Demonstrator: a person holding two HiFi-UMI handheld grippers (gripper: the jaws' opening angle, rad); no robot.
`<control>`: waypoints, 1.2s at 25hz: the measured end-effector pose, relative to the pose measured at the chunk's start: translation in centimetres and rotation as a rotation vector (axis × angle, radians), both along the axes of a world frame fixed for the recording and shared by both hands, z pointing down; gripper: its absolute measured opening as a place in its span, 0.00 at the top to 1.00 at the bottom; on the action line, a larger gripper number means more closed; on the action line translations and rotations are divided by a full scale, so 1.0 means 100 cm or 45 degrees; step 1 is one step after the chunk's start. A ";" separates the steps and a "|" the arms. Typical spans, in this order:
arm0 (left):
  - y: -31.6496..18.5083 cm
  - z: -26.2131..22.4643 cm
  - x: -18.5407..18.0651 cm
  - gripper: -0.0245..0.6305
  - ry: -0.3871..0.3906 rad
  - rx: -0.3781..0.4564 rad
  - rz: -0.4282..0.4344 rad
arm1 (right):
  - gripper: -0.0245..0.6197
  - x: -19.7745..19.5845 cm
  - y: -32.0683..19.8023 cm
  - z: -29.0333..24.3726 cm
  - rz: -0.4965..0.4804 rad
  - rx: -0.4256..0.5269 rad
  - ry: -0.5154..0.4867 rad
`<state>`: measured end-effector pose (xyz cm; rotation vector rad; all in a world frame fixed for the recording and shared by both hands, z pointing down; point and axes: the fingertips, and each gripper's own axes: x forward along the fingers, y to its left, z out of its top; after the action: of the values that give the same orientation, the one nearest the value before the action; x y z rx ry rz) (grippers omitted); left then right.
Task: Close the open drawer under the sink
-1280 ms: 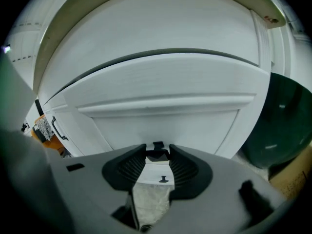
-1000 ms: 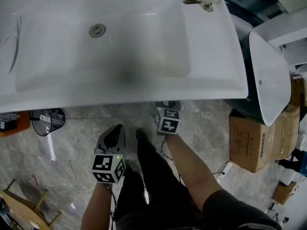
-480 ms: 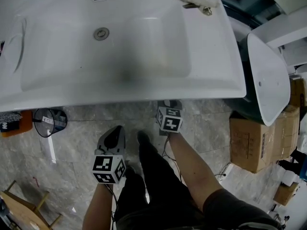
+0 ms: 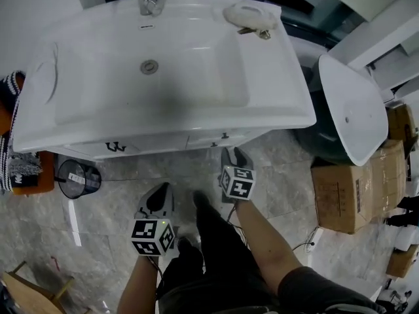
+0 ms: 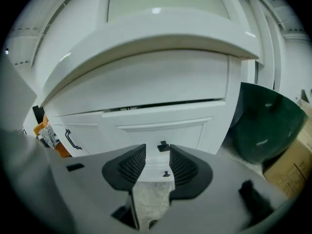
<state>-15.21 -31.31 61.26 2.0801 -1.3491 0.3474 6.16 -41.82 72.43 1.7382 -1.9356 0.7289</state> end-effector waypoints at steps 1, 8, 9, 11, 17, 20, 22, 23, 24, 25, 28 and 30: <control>0.006 -0.008 -0.002 0.94 0.001 0.012 0.008 | 0.72 -0.002 0.009 -0.012 0.001 0.018 -0.004; 0.052 -0.070 -0.020 0.94 0.037 0.107 0.025 | 0.84 -0.021 0.069 -0.107 -0.023 0.157 0.027; 0.059 -0.079 -0.021 0.94 0.045 0.123 0.031 | 0.86 -0.024 0.079 -0.120 -0.014 0.171 0.005; 0.074 -0.095 -0.018 0.94 0.065 0.147 0.052 | 0.87 -0.030 0.099 -0.145 0.003 0.201 -0.062; 0.119 -0.113 0.002 0.94 0.131 0.126 0.110 | 0.90 -0.044 0.155 -0.202 -0.042 0.258 -0.099; 0.134 -0.121 0.015 0.94 0.135 0.118 0.150 | 0.91 -0.044 0.175 -0.213 -0.094 0.253 -0.070; 0.142 -0.125 0.021 0.94 0.123 0.120 0.173 | 0.91 -0.044 0.186 -0.217 -0.118 0.245 -0.070; 0.145 -0.127 0.023 0.94 0.118 0.122 0.178 | 0.91 -0.043 0.192 -0.219 -0.126 0.242 -0.076; 0.149 -0.129 0.025 0.94 0.117 0.123 0.179 | 0.91 -0.042 0.197 -0.221 -0.133 0.242 -0.082; 0.153 -0.132 0.027 0.94 0.119 0.125 0.179 | 0.91 -0.041 0.201 -0.224 -0.140 0.244 -0.087; 0.164 -0.142 0.034 0.94 0.127 0.142 0.179 | 0.91 -0.035 0.214 -0.235 -0.164 0.264 -0.090; 0.172 -0.148 0.040 0.94 0.112 0.159 0.177 | 0.91 -0.030 0.222 -0.242 -0.182 0.283 -0.087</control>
<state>-11.17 -14.12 46.44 2.2718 -1.2050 0.2319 3.19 -19.59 48.19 1.6961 -2.2345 0.5462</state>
